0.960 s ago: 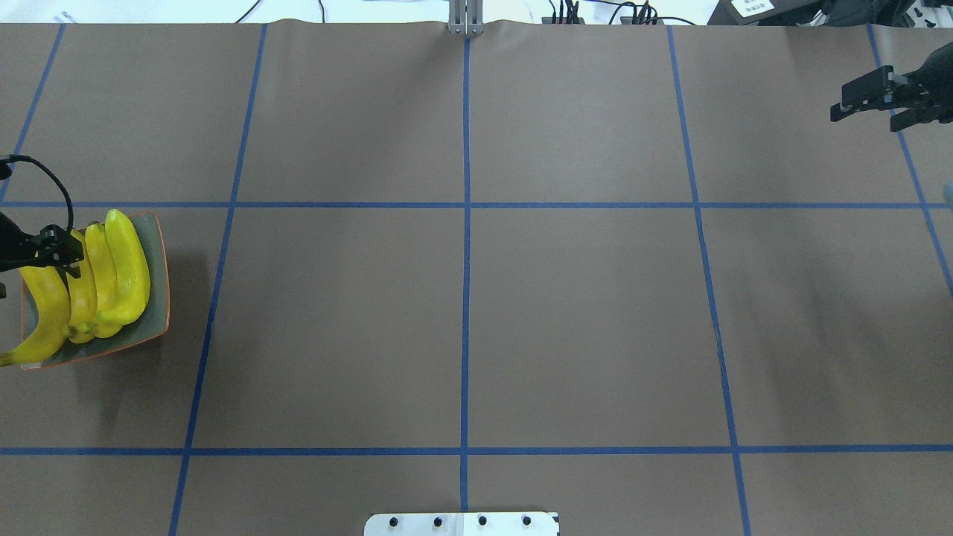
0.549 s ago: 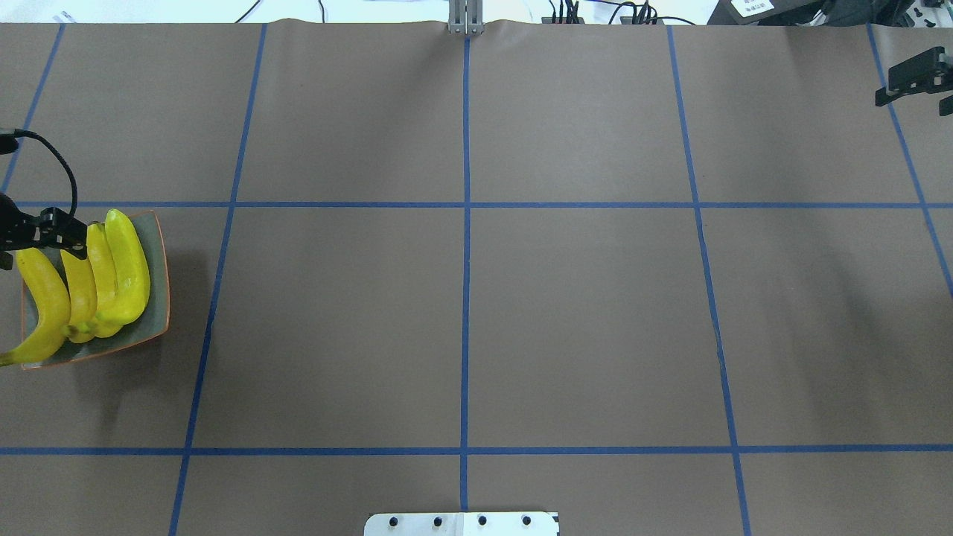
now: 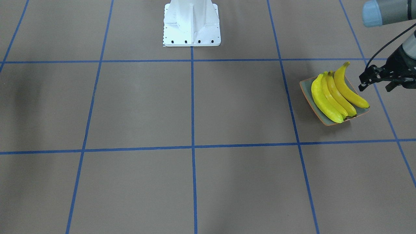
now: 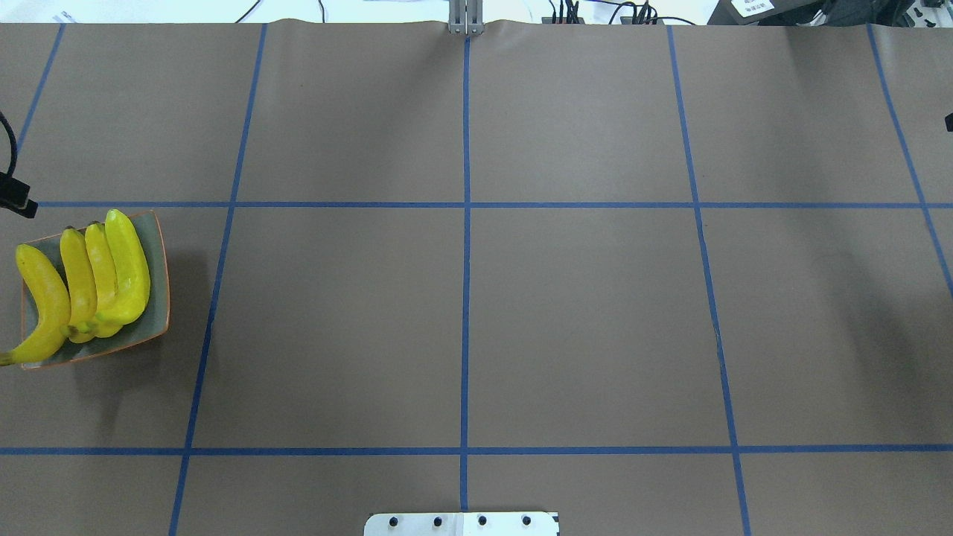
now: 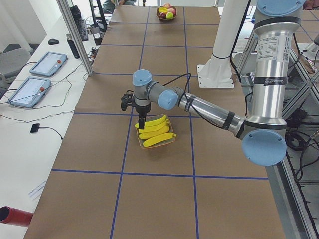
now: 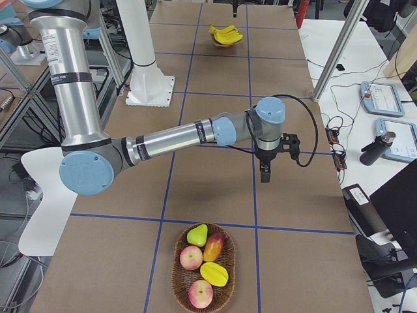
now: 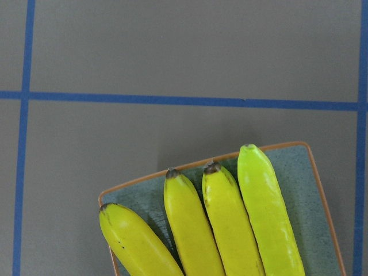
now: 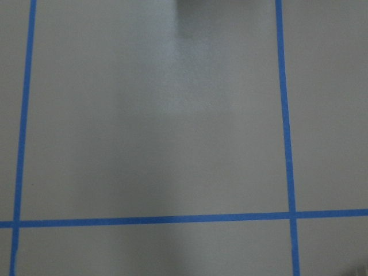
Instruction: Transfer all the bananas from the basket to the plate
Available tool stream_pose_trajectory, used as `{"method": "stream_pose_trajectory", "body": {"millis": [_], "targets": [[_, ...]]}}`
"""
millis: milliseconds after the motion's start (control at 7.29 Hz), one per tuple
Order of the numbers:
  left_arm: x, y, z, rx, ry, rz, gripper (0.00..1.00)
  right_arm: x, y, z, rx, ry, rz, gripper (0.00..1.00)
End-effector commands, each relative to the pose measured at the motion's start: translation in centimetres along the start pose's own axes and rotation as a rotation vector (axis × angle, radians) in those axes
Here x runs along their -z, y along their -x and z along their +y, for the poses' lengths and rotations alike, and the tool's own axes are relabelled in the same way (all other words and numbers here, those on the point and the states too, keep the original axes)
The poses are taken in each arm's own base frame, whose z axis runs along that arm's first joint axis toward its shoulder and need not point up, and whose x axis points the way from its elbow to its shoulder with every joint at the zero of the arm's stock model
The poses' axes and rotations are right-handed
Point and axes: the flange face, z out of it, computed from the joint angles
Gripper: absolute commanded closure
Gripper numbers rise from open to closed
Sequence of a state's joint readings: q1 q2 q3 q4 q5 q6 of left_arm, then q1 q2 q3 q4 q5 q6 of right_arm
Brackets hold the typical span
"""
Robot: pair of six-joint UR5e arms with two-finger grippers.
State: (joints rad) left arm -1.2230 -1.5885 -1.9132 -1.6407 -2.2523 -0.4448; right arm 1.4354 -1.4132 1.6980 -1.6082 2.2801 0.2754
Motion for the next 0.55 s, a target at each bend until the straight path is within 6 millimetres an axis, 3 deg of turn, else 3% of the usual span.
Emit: {"method": "stream_pose_trajectory", "body": {"millis": [0, 412], "targets": [[1.0, 3.0, -1.3, -0.043, 0.010, 0.057, 0.00, -0.7, -1.6, 1.1, 0.025, 0.061, 0.015, 0.00], [-0.6, 7.6, -1.6, 0.064, 0.057, 0.077, 0.00, -0.4, -3.2, 2.3, -0.002, 0.062, -0.019, 0.00]]}}
